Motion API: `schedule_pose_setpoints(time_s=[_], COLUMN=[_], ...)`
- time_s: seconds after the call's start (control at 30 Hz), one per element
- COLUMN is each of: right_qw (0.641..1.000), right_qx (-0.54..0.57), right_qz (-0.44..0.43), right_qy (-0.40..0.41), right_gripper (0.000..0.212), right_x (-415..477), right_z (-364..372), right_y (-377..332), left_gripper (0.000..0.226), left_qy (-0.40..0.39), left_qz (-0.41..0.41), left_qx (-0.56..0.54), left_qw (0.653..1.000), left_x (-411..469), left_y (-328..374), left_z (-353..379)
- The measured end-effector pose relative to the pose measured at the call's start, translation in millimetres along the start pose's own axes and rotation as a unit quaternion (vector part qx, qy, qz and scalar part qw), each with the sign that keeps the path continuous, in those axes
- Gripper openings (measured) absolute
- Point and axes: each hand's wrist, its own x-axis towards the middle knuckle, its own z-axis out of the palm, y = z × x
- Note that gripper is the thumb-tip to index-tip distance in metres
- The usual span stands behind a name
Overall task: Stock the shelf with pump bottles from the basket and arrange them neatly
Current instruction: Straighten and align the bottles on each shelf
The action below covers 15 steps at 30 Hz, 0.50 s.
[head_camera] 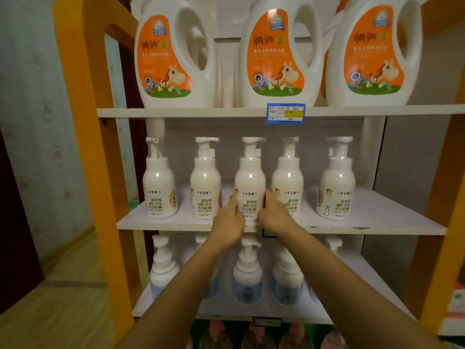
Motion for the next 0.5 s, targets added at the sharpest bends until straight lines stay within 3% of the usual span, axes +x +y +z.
schedule_pose_setpoints(time_s=[0.33,0.5], right_qw=[1.0,0.999], right_qx=[-0.003,0.022], right_qz=[0.016,0.029], right_qy=[-0.012,-0.008], right_gripper=[0.034,0.028], right_x=[-2.4,-1.4], right_z=[-2.3,-5.1], right_y=[0.2,1.6], left_gripper=[0.041,0.034], left_qy=[-0.015,-0.007], left_qz=[0.009,0.021], left_qx=[0.014,0.006], left_qw=[1.0,1.0], left_x=[-0.4,-1.9], left_y=[0.2,-1.3], left_z=[2.5,2.6])
